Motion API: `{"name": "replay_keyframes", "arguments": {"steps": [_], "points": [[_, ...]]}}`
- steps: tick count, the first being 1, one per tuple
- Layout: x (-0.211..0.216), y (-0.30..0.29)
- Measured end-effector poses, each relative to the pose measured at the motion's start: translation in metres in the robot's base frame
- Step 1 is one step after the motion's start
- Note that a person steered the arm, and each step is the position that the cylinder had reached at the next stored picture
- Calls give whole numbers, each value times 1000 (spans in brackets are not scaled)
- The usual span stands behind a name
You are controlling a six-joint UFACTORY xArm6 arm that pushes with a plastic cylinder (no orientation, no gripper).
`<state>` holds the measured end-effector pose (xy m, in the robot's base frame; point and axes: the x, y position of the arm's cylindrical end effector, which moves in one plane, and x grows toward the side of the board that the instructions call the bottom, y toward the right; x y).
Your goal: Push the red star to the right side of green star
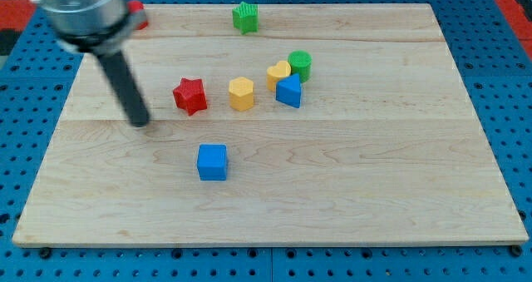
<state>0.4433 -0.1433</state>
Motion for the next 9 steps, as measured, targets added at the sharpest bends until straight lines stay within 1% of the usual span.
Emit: {"name": "replay_keyframes", "arguments": {"steps": [1, 2, 3, 4, 6, 7, 8, 9], "points": [[-33, 44], [-85, 37], [-117, 83], [-126, 148], [-202, 260], [-202, 263], [-199, 233], [-199, 234]]}}
